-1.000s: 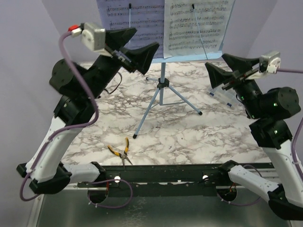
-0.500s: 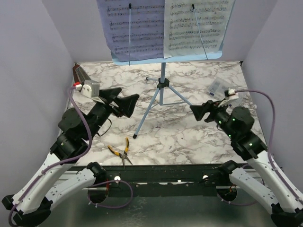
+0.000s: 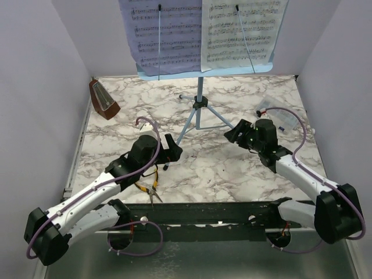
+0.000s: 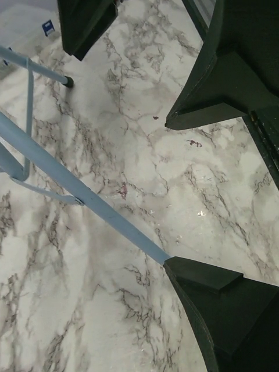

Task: Set up the instrument practice props

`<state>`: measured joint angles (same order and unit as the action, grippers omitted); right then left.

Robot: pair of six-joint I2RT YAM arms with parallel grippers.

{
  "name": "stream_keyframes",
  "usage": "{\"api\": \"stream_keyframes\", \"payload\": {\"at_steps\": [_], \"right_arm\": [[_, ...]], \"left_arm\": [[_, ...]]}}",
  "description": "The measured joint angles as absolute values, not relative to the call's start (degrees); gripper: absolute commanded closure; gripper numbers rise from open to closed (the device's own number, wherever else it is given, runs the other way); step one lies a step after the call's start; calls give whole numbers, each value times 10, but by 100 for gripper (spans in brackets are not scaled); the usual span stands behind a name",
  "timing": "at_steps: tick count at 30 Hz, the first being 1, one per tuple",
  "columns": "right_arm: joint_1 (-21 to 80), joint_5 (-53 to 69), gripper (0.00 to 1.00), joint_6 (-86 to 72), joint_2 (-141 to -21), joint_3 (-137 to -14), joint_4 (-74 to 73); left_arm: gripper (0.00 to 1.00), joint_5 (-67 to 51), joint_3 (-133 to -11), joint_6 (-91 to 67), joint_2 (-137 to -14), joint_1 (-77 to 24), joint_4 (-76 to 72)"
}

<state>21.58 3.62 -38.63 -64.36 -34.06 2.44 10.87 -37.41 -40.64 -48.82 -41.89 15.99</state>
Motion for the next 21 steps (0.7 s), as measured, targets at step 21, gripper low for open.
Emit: {"api": "stream_keyframes", "payload": {"at_steps": [21], "right_arm": [[19, 293, 34, -448, -858, -339, 214]], "left_arm": [[3, 32, -347, -411, -748, -337, -67]]}}
